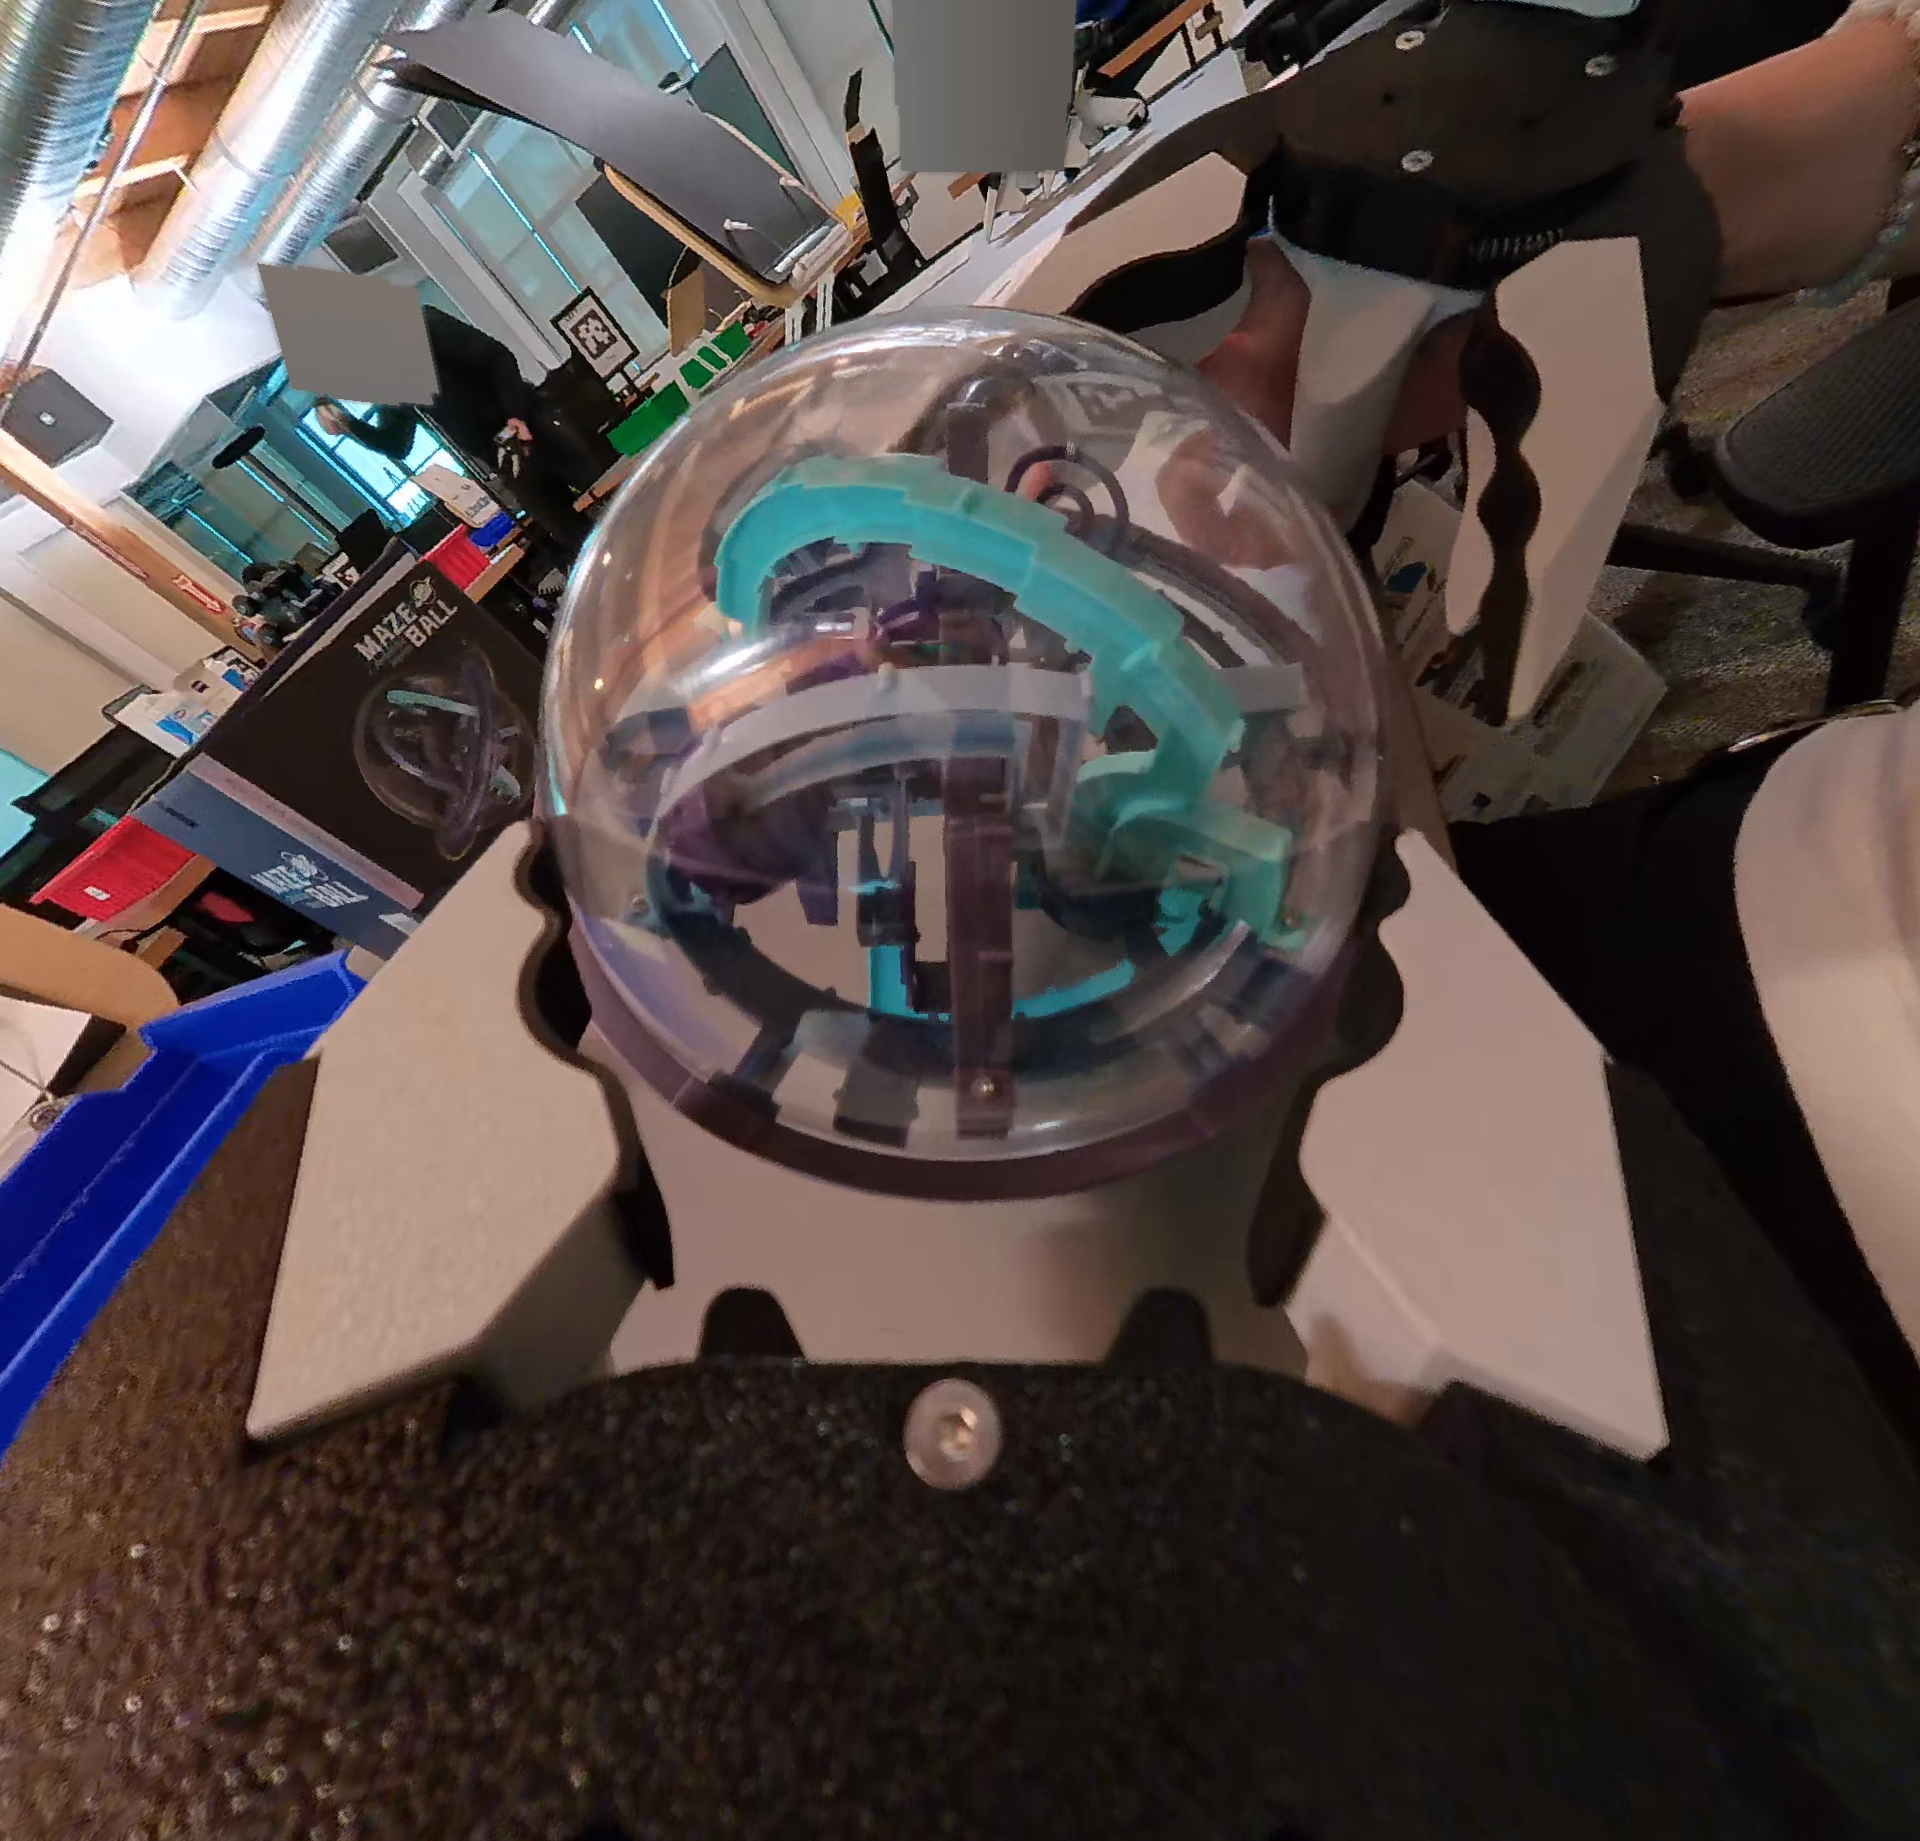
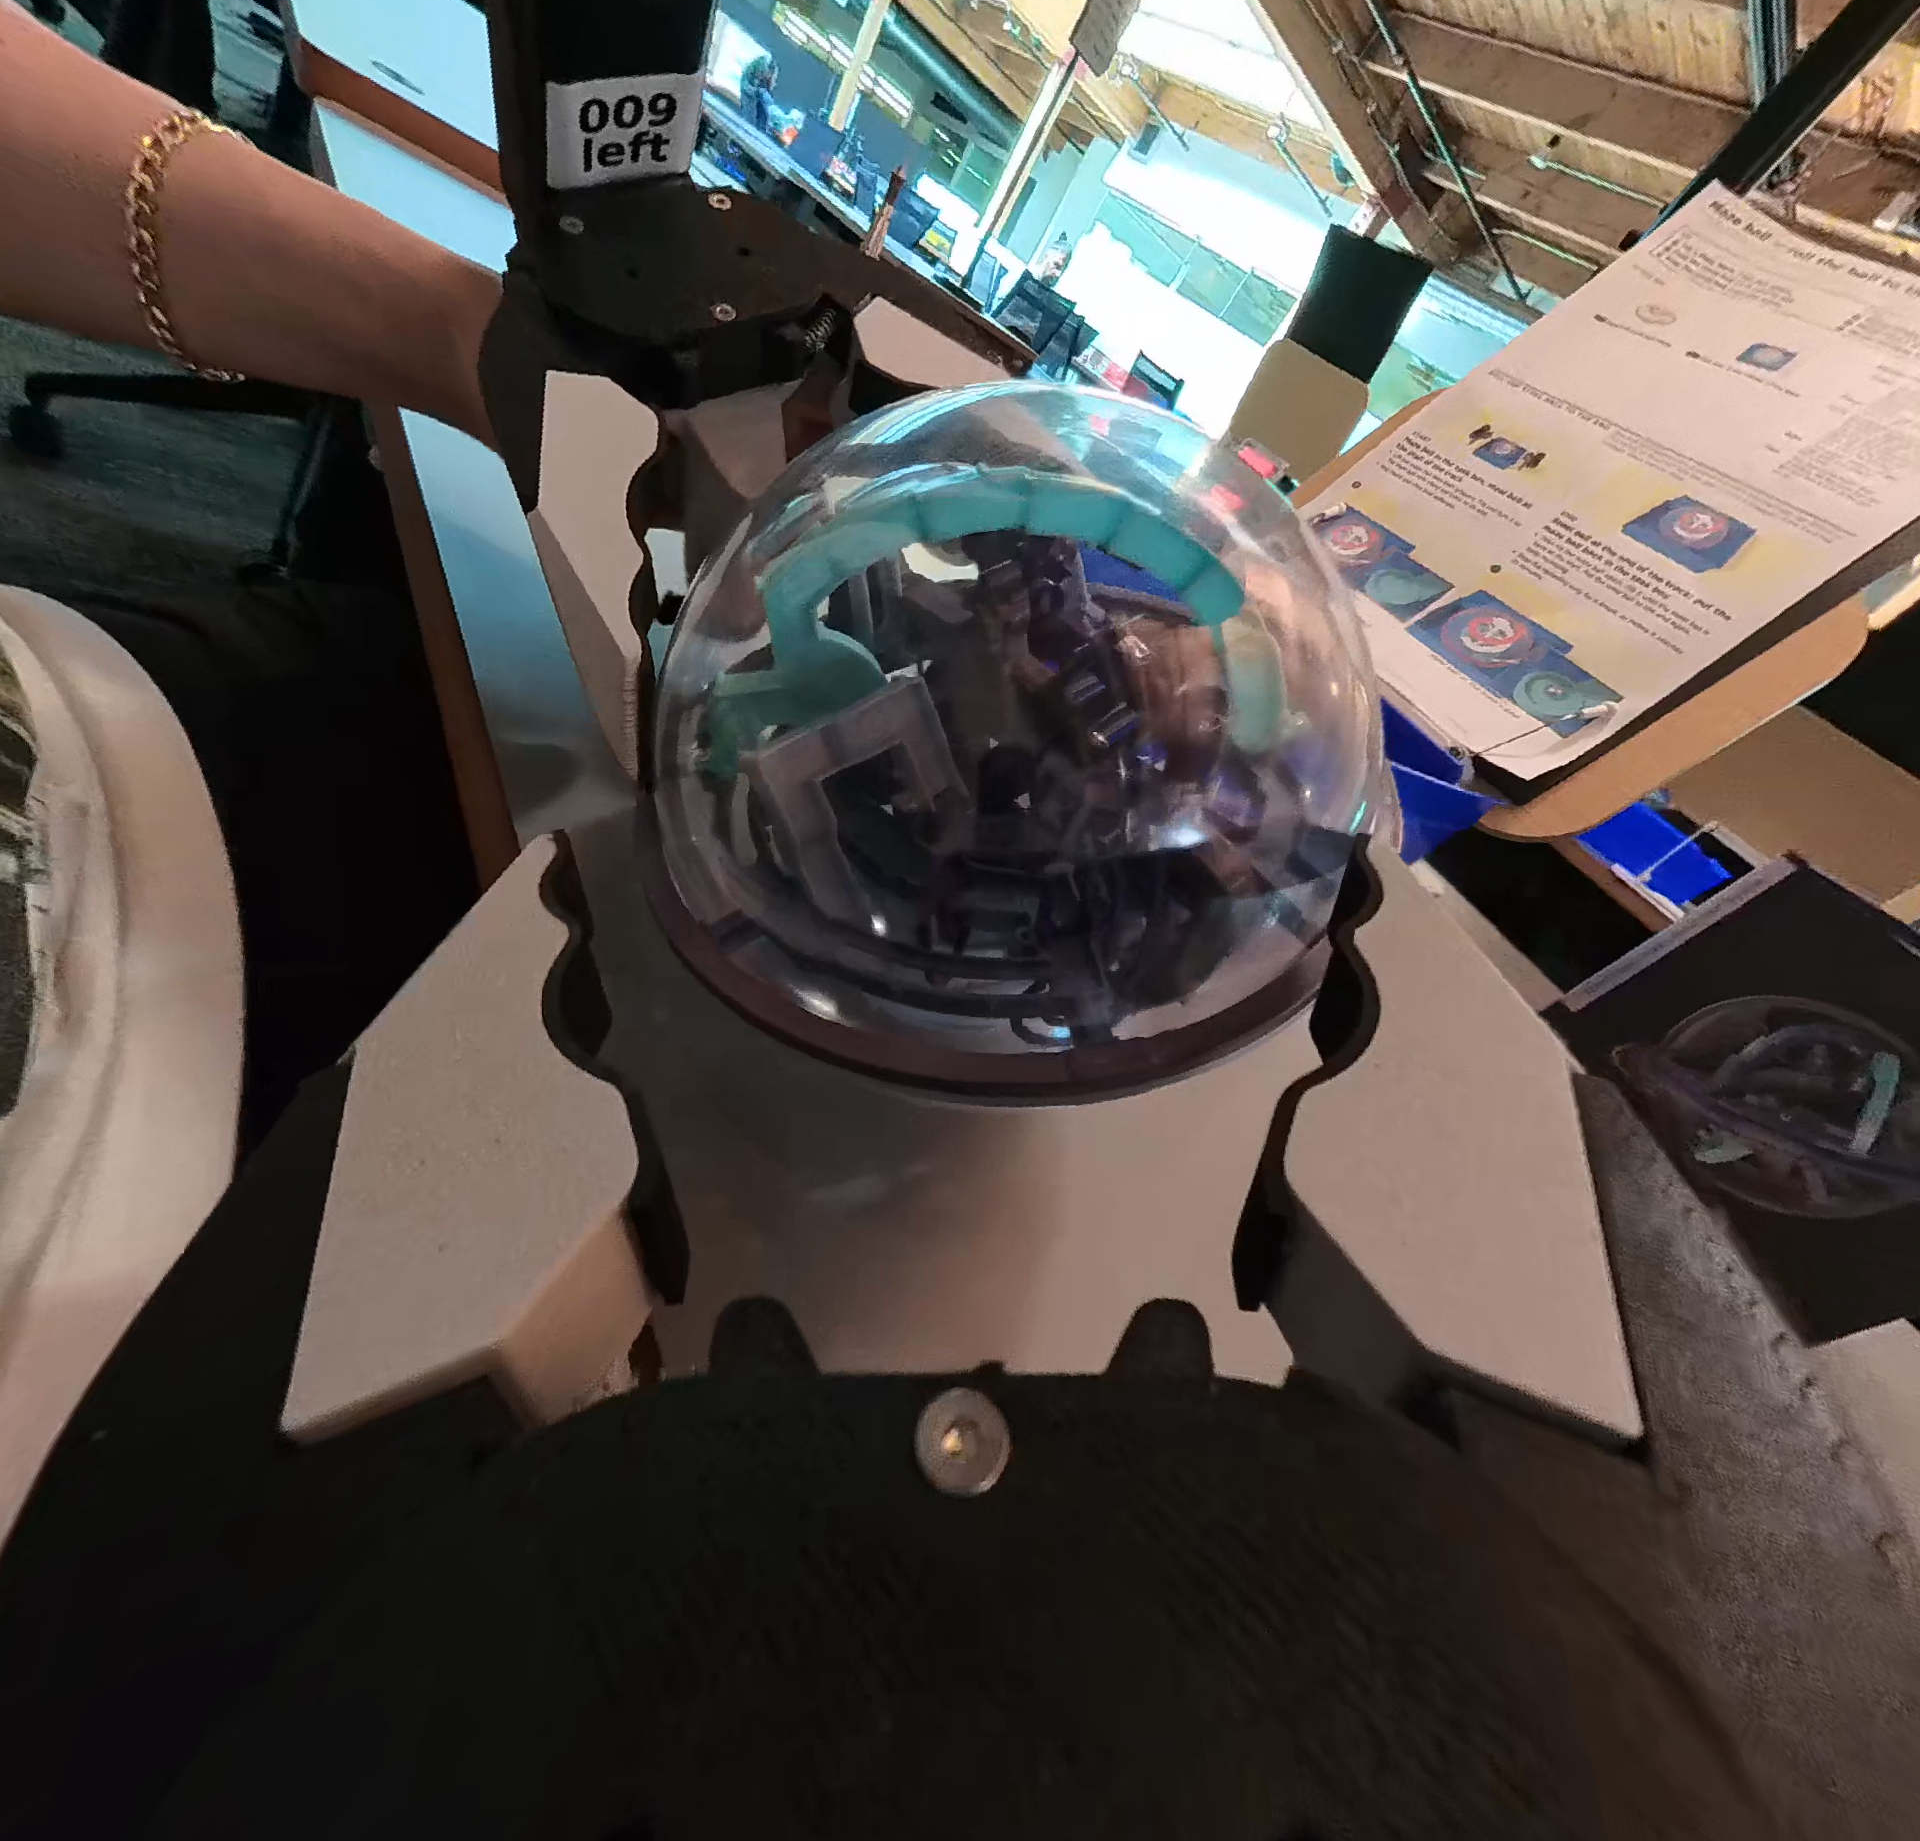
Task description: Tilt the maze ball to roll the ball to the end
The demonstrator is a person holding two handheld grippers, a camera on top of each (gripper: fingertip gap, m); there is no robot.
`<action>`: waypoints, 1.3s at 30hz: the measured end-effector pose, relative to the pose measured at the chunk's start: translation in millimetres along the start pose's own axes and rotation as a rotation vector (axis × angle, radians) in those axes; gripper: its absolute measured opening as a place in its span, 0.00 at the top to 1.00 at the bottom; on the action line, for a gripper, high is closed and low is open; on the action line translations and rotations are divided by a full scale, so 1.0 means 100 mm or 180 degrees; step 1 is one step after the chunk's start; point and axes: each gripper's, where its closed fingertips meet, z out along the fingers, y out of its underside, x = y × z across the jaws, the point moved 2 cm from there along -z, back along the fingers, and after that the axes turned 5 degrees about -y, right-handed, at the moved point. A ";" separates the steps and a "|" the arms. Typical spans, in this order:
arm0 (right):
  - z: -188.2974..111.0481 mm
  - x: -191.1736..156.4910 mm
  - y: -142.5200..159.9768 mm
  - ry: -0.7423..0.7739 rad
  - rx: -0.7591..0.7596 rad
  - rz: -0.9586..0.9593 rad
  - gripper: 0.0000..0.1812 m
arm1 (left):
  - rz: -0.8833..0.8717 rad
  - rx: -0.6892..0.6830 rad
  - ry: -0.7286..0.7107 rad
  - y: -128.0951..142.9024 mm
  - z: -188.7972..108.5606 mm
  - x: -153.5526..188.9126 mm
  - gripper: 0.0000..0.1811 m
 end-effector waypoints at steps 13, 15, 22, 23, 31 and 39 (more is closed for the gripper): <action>-0.04 -0.02 0.16 -0.0002 -0.0473 0.0140 0.22 | 0.0021 -0.0057 0.0352 -0.08 0.05 -0.04 0.20; -0.01 -0.03 0.20 0.0002 -0.0576 0.0121 0.21 | -0.0078 -0.0062 0.0421 -0.09 0.05 -0.05 0.20; 0.01 -0.10 0.34 0.0037 -0.0912 0.0121 0.21 | 0.0180 -0.0021 0.0551 -0.18 0.04 -0.03 0.20; 0.01 -0.11 0.35 0.0052 -0.0930 0.0127 0.21 | 0.0268 -0.0040 0.0560 -0.18 0.04 -0.03 0.20; 0.01 -0.12 0.36 0.0115 -0.0994 0.0075 0.22 | 0.0445 -0.0230 0.0617 -0.17 0.05 -0.03 0.20; 0.05 -0.14 0.30 0.0216 -0.0878 -0.0070 0.22 | 0.0535 -0.0240 0.0500 -0.11 -0.01 -0.04 0.20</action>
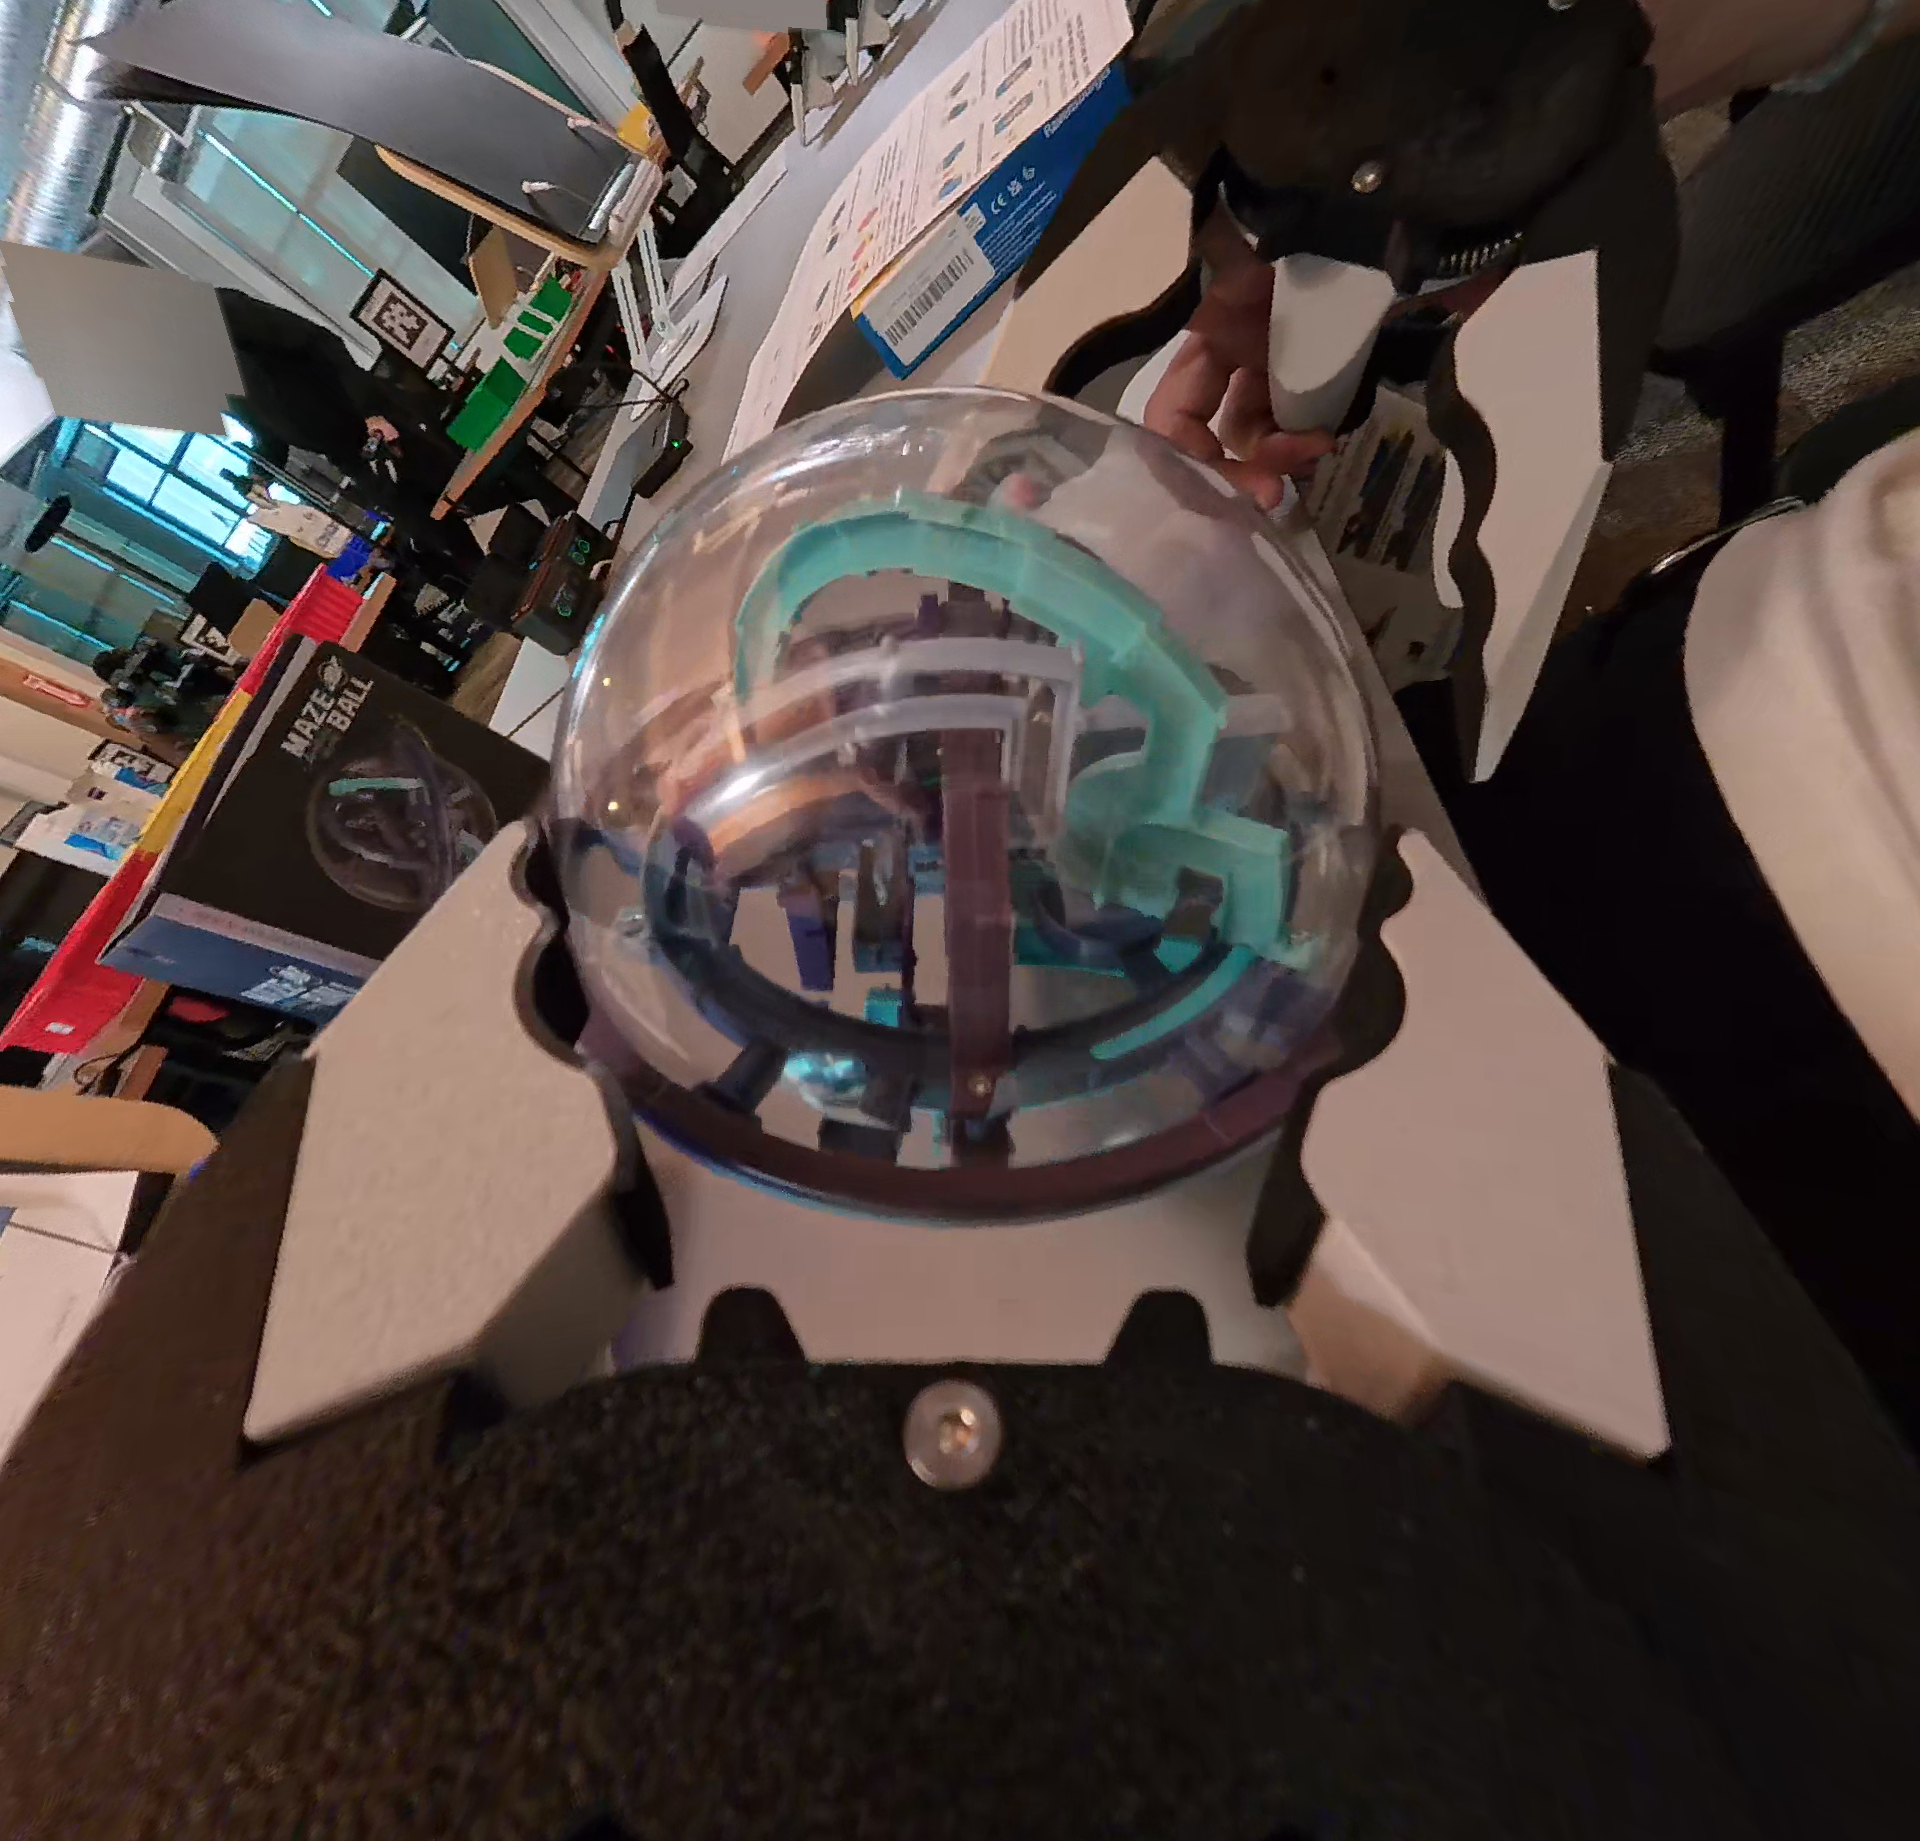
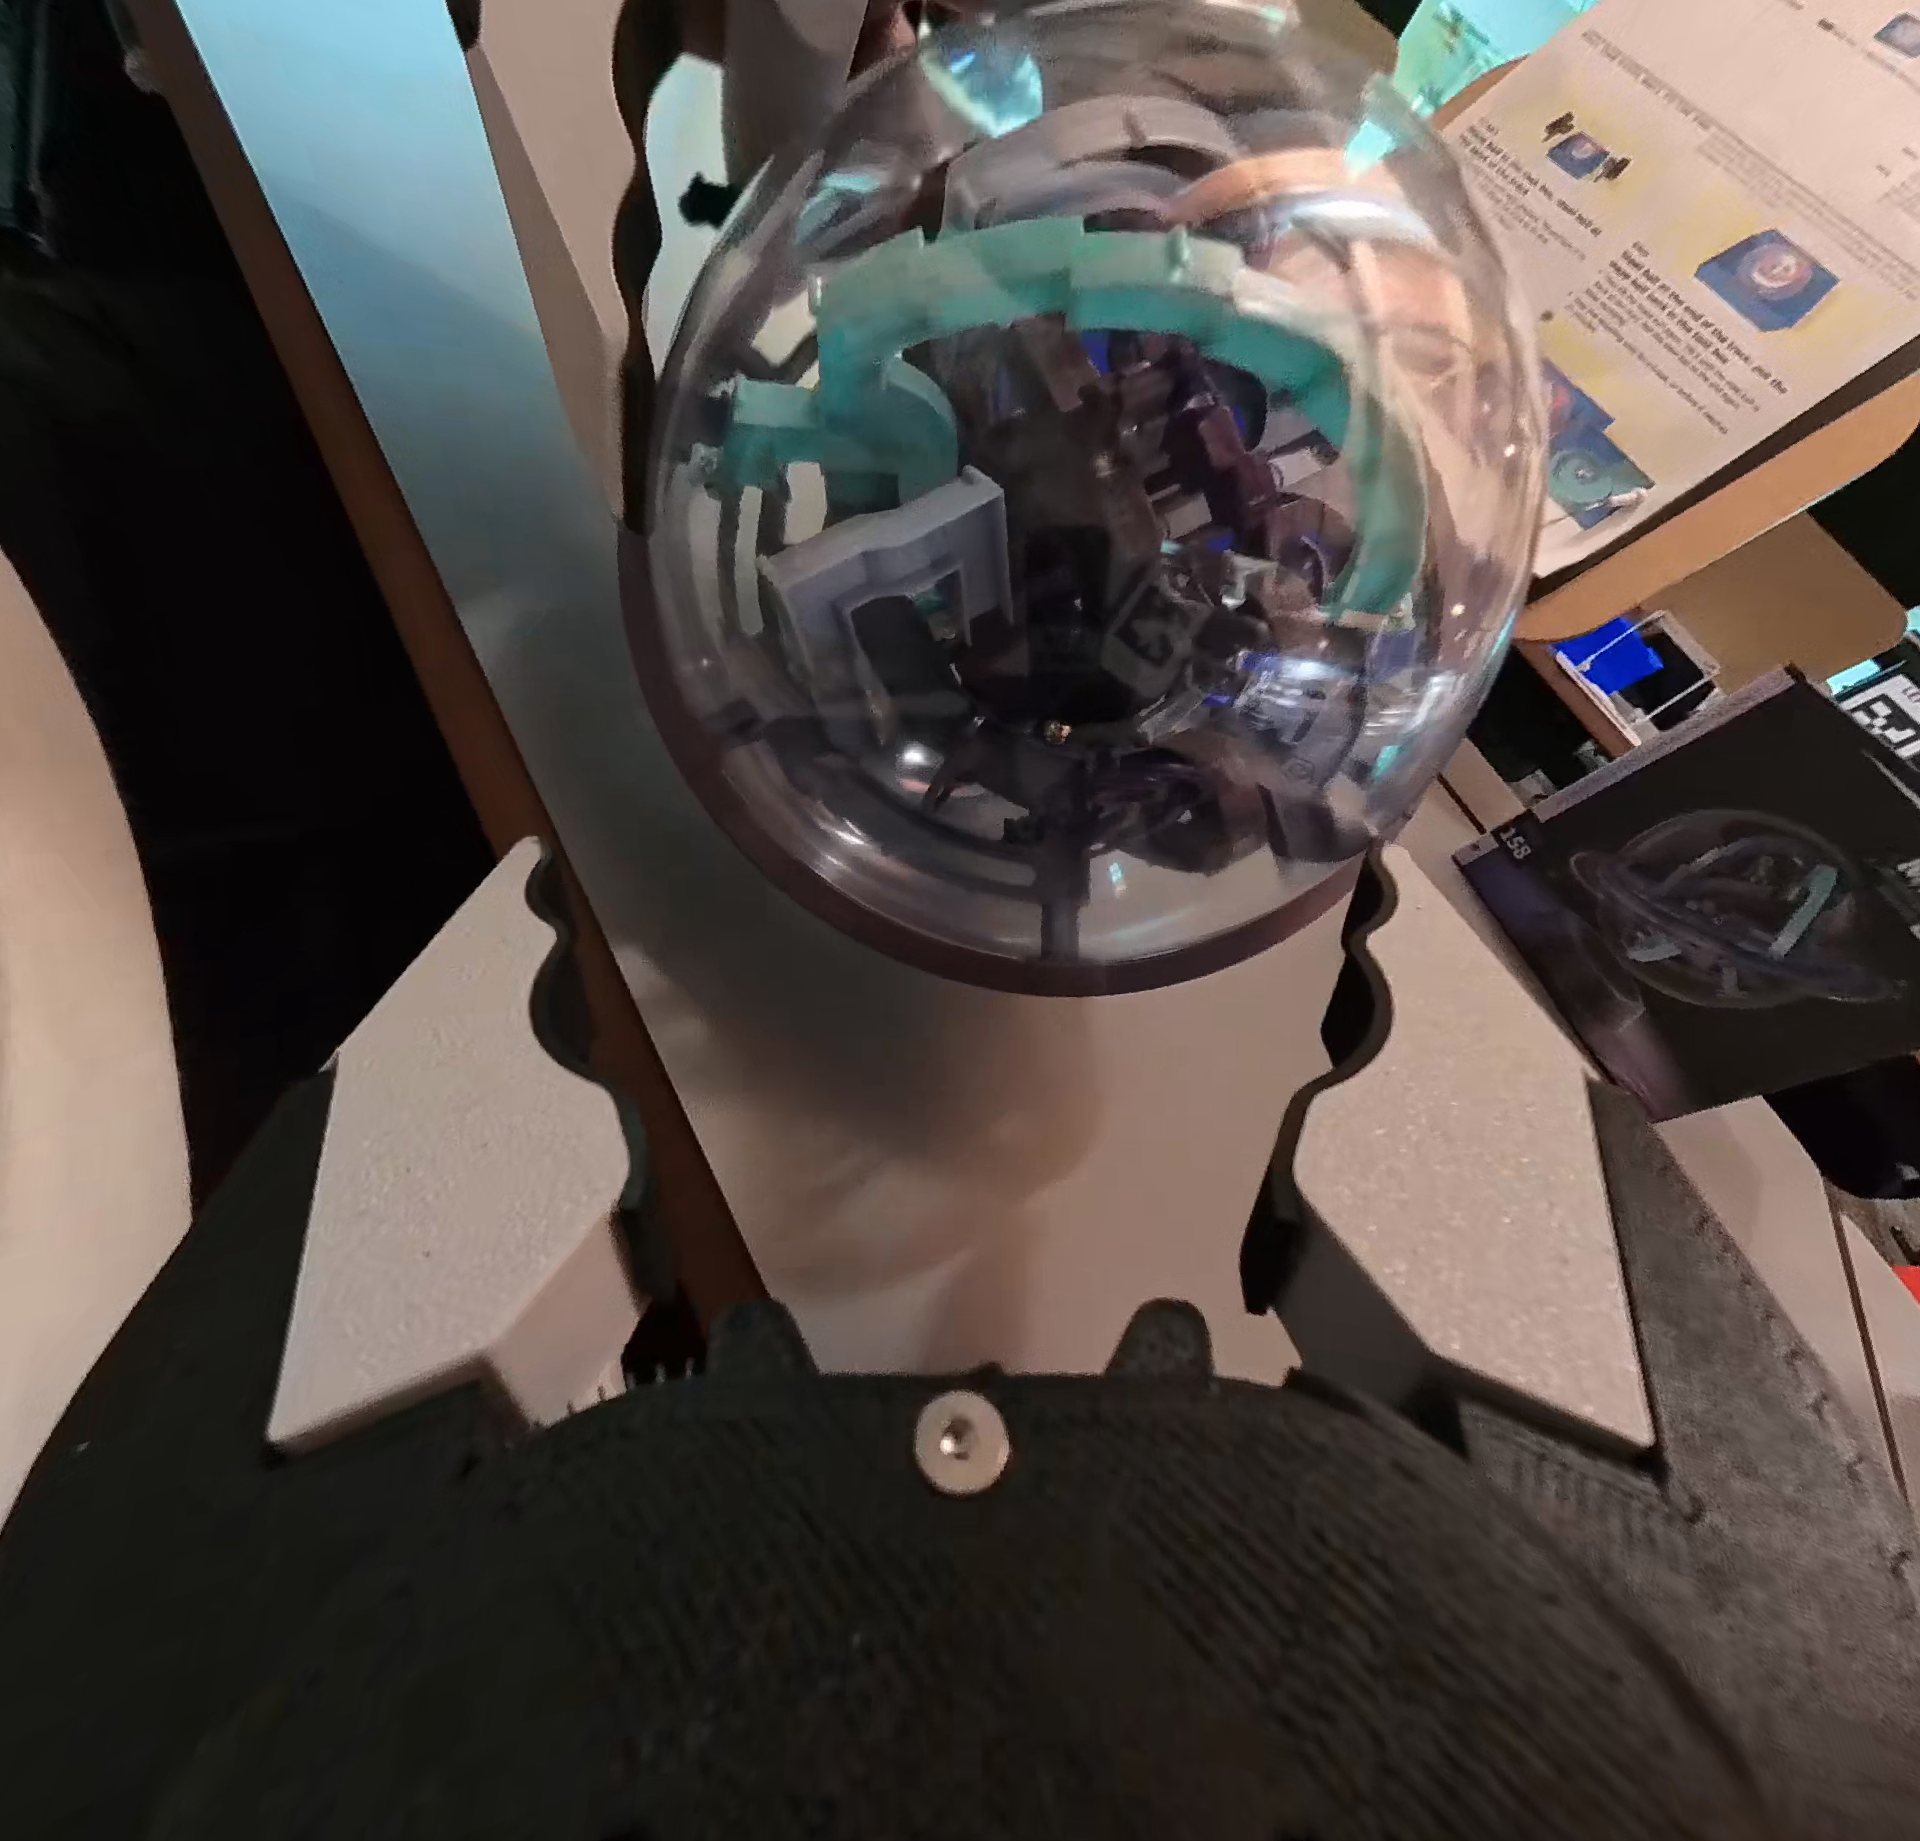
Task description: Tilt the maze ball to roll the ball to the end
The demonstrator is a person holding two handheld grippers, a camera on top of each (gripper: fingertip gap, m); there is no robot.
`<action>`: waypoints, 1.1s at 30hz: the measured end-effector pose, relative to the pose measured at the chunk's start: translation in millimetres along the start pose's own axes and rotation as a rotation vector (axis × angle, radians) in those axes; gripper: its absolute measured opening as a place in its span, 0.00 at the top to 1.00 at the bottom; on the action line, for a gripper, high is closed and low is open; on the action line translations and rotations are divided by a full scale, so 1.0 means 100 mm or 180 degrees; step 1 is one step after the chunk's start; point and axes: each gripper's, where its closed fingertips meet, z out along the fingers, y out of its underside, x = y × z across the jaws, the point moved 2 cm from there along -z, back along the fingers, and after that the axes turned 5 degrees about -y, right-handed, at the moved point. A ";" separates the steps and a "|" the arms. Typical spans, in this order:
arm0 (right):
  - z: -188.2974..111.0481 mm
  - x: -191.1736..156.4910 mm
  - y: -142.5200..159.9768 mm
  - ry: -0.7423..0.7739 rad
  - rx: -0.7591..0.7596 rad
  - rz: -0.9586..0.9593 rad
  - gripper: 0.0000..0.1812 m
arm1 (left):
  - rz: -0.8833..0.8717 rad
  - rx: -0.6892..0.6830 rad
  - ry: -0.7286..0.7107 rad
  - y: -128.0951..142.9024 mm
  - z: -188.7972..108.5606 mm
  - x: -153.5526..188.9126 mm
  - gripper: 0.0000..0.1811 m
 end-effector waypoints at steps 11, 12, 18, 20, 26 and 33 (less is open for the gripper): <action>0.04 0.00 -0.14 0.0096 0.0150 -0.0144 0.22 | -0.0091 -0.0085 -0.0187 0.11 -0.08 0.01 0.20; 0.05 0.00 -0.14 0.0095 0.0143 -0.0147 0.22 | -0.0106 -0.0094 -0.0182 0.11 -0.08 0.00 0.20; 0.10 0.04 -0.12 0.0050 0.0088 -0.0073 0.20 | -0.0323 -0.0109 -0.0125 0.13 -0.06 -0.05 0.20; 0.11 0.07 -0.12 0.0017 0.0094 -0.0013 0.20 | -0.0418 -0.0097 -0.0099 0.14 -0.05 -0.07 0.20; 0.11 0.14 -0.15 -0.0160 0.0227 0.0331 0.22 | -0.0631 -0.0034 -0.0062 0.15 -0.02 -0.11 0.20; 0.13 0.20 -0.18 -0.0207 0.0333 0.0508 0.23 | -0.1164 0.0030 0.0033 0.17 0.00 -0.14 0.19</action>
